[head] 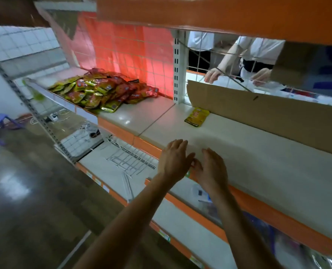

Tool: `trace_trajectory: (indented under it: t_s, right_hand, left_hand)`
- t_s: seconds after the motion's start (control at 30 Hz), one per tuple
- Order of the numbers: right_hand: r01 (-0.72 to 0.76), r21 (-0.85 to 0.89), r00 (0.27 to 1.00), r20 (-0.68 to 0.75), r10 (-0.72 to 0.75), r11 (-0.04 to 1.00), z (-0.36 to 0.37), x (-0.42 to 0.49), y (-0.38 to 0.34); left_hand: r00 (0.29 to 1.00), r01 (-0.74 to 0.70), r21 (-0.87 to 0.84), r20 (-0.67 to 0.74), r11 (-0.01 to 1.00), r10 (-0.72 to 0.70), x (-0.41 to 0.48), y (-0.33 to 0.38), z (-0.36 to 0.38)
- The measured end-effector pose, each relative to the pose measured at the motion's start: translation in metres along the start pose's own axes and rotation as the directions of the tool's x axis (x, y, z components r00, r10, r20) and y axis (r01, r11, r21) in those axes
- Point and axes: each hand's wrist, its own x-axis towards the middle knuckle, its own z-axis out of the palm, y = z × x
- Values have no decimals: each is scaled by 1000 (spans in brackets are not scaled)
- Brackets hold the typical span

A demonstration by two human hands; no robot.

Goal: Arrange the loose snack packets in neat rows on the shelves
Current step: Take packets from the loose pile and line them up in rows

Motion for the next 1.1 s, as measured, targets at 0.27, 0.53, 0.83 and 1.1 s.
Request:
trace_trajectory:
  t_s: [0.27,0.53,0.83,1.1]
  right_hand:
    - [104,53,994,36,-106,993,50,53,-76]
    - [75,190,991,91,-94,979,98,137,-146]
    - [14,363,983,168,-80,932,124,208,-190]
    - [-110,460,986,160,39,881,157,266,-244]
  left_hand:
    - [989,124,88,-94,988,-116,36,-95,-25]
    - [968,236,124,-115,964,-222,99,-177,-55]
    - [928,337,123,-210,934,-307,154,-240,-75]
    - [924,297,80,-277,952,-264,220,-304,-110]
